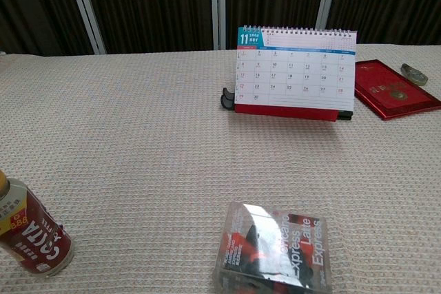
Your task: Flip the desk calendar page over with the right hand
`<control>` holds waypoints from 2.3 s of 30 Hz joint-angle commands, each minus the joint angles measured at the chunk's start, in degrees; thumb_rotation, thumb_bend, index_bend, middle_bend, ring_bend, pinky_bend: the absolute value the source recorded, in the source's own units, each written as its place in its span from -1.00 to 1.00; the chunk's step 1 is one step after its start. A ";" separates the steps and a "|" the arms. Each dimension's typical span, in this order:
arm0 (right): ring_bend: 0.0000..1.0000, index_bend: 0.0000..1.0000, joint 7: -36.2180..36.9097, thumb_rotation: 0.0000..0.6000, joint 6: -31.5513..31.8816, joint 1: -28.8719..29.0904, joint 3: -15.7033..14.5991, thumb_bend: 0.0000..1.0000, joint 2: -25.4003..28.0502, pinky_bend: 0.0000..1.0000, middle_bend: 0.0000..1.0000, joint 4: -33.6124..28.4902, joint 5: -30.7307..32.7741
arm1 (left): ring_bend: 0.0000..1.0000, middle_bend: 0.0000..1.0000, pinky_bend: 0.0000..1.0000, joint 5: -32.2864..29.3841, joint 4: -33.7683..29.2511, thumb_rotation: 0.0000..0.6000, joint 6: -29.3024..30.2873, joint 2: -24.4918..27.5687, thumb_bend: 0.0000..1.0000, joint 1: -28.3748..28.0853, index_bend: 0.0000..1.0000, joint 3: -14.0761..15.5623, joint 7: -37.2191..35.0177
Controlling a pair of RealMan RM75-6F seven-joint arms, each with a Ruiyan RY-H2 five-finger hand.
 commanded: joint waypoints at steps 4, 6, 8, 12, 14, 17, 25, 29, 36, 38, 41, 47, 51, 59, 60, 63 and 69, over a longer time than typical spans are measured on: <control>-1.00 -1.00 -0.21 1.00 -0.11 0.11 0.02 -0.42 -0.06 -1.00 -1.00 0.05 0.02 | -1.00 -1.00 -1.00 -0.14 0.06 1.00 -0.18 -0.02 -0.87 -0.04 -1.00 -0.01 0.02; -1.00 -1.00 -0.20 1.00 -0.25 0.19 0.00 -0.42 -0.08 -1.00 -1.00 0.08 0.02 | -1.00 -1.00 -1.00 -0.21 0.04 1.00 -0.20 -0.02 -0.86 -0.07 -1.00 -0.09 -0.05; -1.00 -1.00 -0.24 1.00 -0.68 0.35 0.01 -0.42 -0.14 -1.00 -1.00 0.13 0.19 | -1.00 -1.00 -1.00 -0.23 0.03 1.00 -0.07 0.01 -0.86 -0.03 -1.00 -0.15 -0.17; -1.00 -1.00 0.57 1.00 -1.41 1.25 0.48 -0.42 0.00 -1.00 -1.00 -1.91 0.23 | -1.00 -1.00 -1.00 -0.58 0.07 1.00 0.15 0.22 -0.87 0.01 -1.00 -0.50 -0.80; -0.97 -1.00 0.86 1.00 -2.09 2.06 1.15 -0.42 0.33 -0.87 -0.96 -4.04 0.54 | -1.00 -1.00 -1.00 -0.69 0.15 1.00 0.10 0.33 -0.87 -0.02 -1.00 -0.59 -1.21; -0.39 -1.00 0.92 1.00 -3.54 3.75 2.54 -0.39 1.07 -0.28 -0.39 -8.33 1.14 | -1.00 -1.00 -1.00 -0.69 0.22 1.00 0.09 0.43 -0.87 -0.08 -1.00 -0.68 -1.61; 0.44 -1.00 9.71 1.00 -21.61 12.25 6.64 0.03 4.02 0.25 0.43 -29.14 12.13 | -1.00 -1.00 -1.00 -0.24 -0.08 1.00 0.83 0.87 -0.87 0.05 -1.00 -0.84 -2.54; 0.55 -1.00 9.09 1.00 -28.97 16.14 8.66 0.07 2.98 0.28 0.54 -32.57 20.22 | -1.00 -1.00 -1.00 0.01 -0.11 1.00 1.14 1.24 -0.87 0.18 -1.00 -0.79 -3.35; 0.63 -1.00 9.21 1.00 -32.88 18.39 8.95 0.17 -2.23 0.30 0.62 -34.90 28.34 | -1.00 -1.00 -1.00 0.03 -0.22 1.00 1.26 1.75 -0.87 0.12 -1.00 -1.03 -4.84; 0.63 -1.00 8.74 1.00 -33.58 18.89 8.73 0.17 -3.44 0.30 0.62 -34.34 29.46 | -1.00 -1.00 -1.00 0.12 -0.30 1.00 1.14 1.77 -0.86 0.02 -1.00 -1.02 -4.94; 0.63 -1.00 8.55 1.00 -34.54 19.72 8.85 0.17 -5.59 0.30 0.62 -32.86 31.56 | -1.00 -1.00 -1.00 0.47 -0.51 1.00 1.05 1.77 -0.87 -0.12 -1.00 -0.94 -4.92; 0.63 -1.00 9.56 1.00 -36.31 20.72 9.30 0.17 -8.16 0.29 0.62 -30.41 34.02 | -1.00 -1.00 -1.00 0.80 -0.71 1.00 1.19 1.74 -0.87 -0.20 -1.00 -0.93 -4.91; 0.63 -1.00 10.40 1.00 -38.12 21.53 9.55 0.17 -9.66 0.29 0.62 -28.42 35.56 | -1.00 -1.00 -1.00 0.80 -0.78 1.00 1.03 1.73 -0.86 -0.30 -1.00 -0.93 -4.82; 0.62 -1.00 10.45 1.00 -40.43 23.20 10.34 0.16 -13.12 0.29 0.60 -22.36 39.17 | -1.00 -1.00 -1.00 0.70 -0.85 1.00 1.00 1.85 -0.86 -0.28 -1.00 -0.91 -4.98; 0.62 -1.00 10.67 1.00 -40.77 23.31 10.50 0.16 -13.35 0.29 0.60 -21.81 39.60 | -1.00 -1.00 -1.00 0.67 -0.84 1.00 0.95 1.85 -0.86 -0.29 -1.00 -0.91 -5.02; 0.62 -1.00 11.28 1.00 -41.93 23.79 11.08 0.16 -14.12 0.29 0.60 -19.43 40.74 | -1.00 -1.00 -1.00 0.69 -0.81 1.00 0.77 1.81 -0.87 -0.39 -1.00 -0.88 -5.05; 0.62 -1.00 12.18 1.00 -43.34 24.62 12.32 0.16 -15.81 0.29 0.60 -15.59 42.73 | -1.00 -1.00 -1.00 0.71 -0.90 1.00 0.68 1.81 -0.86 -0.48 -1.00 -0.88 -5.13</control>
